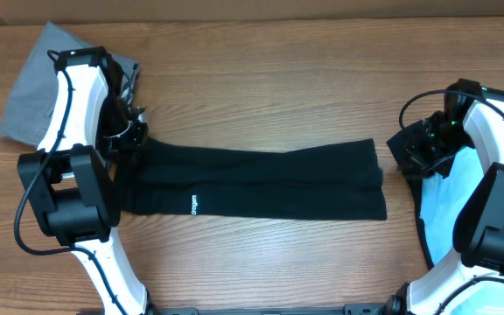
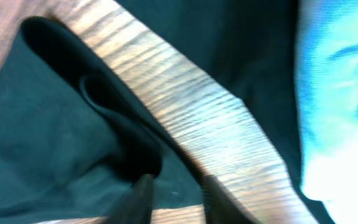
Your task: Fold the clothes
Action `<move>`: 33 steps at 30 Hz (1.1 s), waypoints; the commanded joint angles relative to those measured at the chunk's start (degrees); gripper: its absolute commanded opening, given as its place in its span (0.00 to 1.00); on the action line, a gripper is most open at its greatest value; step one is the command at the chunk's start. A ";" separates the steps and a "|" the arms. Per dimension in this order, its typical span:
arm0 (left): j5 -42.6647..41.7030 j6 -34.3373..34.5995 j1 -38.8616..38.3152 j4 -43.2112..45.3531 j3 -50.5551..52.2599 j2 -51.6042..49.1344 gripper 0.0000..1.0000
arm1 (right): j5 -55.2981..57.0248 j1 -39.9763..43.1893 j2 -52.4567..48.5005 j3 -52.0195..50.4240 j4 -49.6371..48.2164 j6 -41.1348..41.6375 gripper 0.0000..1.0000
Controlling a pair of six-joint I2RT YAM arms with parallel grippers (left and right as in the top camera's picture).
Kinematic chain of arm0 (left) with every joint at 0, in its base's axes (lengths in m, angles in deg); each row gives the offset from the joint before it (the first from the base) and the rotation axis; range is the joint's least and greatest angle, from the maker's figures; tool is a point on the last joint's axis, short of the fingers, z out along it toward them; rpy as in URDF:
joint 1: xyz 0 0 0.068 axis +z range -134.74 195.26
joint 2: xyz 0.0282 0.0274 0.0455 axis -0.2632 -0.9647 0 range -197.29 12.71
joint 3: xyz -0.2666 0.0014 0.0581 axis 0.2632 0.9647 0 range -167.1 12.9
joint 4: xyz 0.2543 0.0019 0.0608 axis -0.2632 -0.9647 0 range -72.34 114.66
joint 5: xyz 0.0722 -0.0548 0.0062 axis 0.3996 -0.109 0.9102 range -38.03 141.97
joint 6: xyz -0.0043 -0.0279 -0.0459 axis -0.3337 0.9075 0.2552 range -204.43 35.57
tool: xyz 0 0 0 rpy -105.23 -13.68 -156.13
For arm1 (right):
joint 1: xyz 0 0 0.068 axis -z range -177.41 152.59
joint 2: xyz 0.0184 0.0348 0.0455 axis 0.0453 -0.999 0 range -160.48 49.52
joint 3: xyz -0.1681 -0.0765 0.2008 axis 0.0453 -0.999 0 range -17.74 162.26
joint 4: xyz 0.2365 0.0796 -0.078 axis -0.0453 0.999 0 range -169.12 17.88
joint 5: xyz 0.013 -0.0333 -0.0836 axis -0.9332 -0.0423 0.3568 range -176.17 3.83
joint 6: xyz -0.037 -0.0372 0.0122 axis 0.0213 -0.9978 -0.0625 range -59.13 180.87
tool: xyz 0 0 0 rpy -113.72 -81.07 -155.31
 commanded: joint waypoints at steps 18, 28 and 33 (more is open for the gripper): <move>-12.83 -4.59 0.98 -3.21 -6.29 1.79 0.29 | -9.29 0.09 2.19 1.07 -5.31 -6.27 0.42; -19.67 -4.81 -2.51 4.26 -6.34 3.74 0.20 | -9.40 0.09 2.19 1.07 -5.31 -6.29 0.42; -14.73 -0.28 -5.29 9.22 5.44 3.74 0.08 | -9.35 0.09 2.19 1.07 -5.03 -6.27 0.44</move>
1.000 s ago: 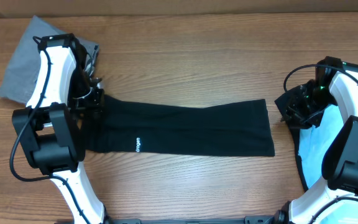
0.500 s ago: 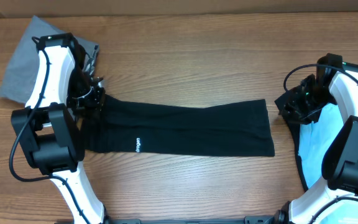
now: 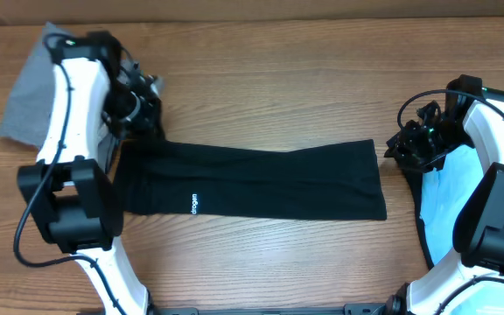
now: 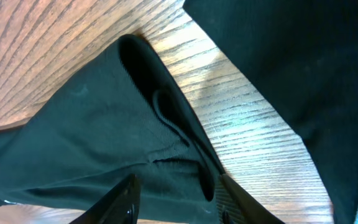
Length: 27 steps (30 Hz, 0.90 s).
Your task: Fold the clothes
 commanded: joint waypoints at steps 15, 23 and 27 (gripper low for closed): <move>15.28 12.68 7.06 16.94 29.53 0.37 0.04 | 1.73 0.11 2.10 -0.11 -4.17 -0.17 0.70; 13.97 11.58 8.31 18.49 29.53 0.37 0.04 | -5.09 -0.79 2.08 -7.17 -9.42 -5.55 0.66; 13.16 11.54 8.17 18.64 29.18 0.37 0.04 | -5.51 -2.73 2.03 -11.56 -11.15 -5.53 0.63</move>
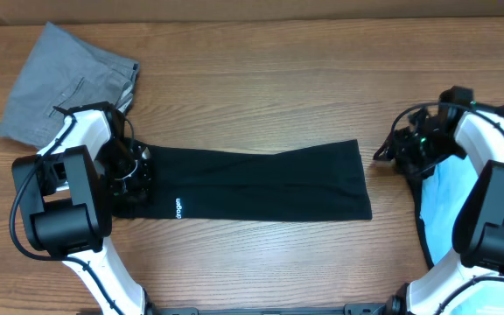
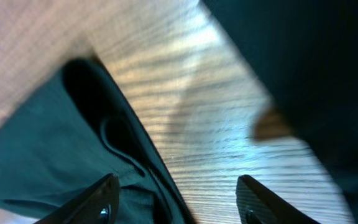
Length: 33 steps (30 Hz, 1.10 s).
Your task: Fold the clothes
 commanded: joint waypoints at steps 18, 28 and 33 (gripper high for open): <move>-4.79 -4.46 0.61 -4.83 -12.72 12.92 0.19 | -8.04 -7.85 2.03 -11.89 -7.63 -0.85 0.04; -4.57 -4.83 0.61 -7.58 -18.16 20.79 0.26 | 1.51 0.66 8.02 3.67 3.50 1.11 0.04; -4.59 -4.81 0.61 -7.91 -18.21 21.57 0.26 | 4.94 1.16 12.13 13.16 9.90 1.07 0.04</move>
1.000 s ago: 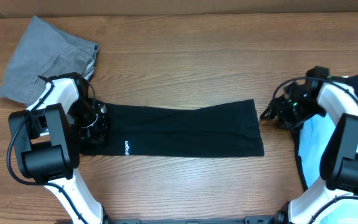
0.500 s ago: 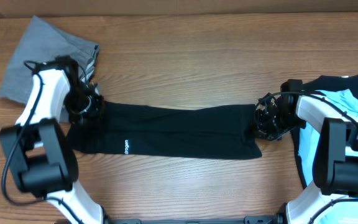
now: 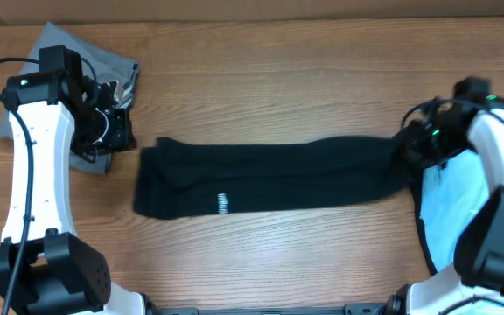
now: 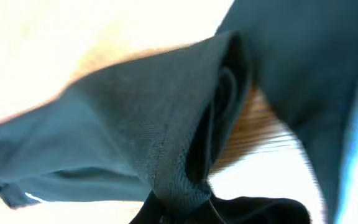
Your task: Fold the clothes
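Note:
A long black garment [image 3: 269,175] lies flat across the middle of the wooden table [image 3: 278,79], with a small white logo near its left end. My right gripper [image 3: 412,147] is at its right end. In the right wrist view the gripper [image 4: 182,211] is shut on a bunched fold of the black cloth [image 4: 123,118]. My left gripper [image 3: 115,131] sits apart from the garment's left end, over the lower corner of a grey garment [image 3: 108,63]. Its jaws cannot be made out.
The grey garment lies at the far left under my left arm. A light blue cloth [image 3: 449,206] is at the right edge beneath my right arm. A cardboard wall runs along the back edge of the table.
My right gripper, open beside the garment's right end before, is now shut on it. The black garment lies further right. My left gripper has left its left end and is at the grey cloth.
At first my left gripper was at the black garment's upper left corner and the right gripper near its right end. Then the left gripper was up by the grey cloth. Then it was on the garment's left end, the garment lying further left. Now the right gripper holds the right end.

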Action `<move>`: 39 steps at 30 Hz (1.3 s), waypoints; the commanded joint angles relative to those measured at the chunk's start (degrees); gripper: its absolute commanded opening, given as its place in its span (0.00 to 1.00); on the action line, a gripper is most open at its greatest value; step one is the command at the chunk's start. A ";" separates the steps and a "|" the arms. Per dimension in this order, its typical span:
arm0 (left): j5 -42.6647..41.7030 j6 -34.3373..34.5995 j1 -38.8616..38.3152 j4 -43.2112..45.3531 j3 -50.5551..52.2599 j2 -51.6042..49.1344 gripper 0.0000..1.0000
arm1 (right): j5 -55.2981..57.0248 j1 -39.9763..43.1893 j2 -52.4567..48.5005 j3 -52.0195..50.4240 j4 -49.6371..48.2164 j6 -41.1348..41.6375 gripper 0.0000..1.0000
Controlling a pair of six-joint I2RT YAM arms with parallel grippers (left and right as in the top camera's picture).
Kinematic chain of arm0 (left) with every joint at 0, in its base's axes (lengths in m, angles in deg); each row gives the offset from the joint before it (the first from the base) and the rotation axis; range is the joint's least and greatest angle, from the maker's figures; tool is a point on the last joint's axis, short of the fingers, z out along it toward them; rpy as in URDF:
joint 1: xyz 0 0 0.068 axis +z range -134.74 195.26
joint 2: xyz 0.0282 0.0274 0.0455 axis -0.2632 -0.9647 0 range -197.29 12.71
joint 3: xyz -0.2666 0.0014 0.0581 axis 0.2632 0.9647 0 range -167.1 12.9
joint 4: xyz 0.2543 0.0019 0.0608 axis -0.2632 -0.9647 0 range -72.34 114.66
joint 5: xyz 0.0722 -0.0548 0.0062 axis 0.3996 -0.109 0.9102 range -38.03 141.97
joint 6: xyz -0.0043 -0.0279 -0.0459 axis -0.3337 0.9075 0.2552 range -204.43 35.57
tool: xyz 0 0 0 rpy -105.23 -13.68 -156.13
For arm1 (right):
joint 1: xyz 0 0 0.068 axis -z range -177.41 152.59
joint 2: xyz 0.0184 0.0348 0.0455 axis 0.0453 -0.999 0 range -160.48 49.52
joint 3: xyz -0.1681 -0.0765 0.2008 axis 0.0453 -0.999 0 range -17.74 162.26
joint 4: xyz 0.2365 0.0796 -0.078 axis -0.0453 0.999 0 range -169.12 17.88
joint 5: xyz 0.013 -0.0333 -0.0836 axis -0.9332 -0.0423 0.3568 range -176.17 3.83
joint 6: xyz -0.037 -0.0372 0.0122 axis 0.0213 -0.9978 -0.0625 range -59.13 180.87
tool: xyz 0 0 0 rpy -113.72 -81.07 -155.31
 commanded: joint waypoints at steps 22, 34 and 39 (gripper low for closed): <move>-0.72 -1.16 0.55 -1.66 -1.38 1.07 0.27 | 11.41 -31.30 6.49 2.23 -2.64 9.22 0.04; -0.72 -1.16 0.55 -1.70 -1.38 1.07 0.27 | 8.55 -39.26 5.51 -0.74 -8.85 13.88 0.08; -0.72 -1.16 0.55 -1.64 -1.38 1.07 0.28 | 8.35 -41.99 4.85 -0.74 -9.77 13.92 0.22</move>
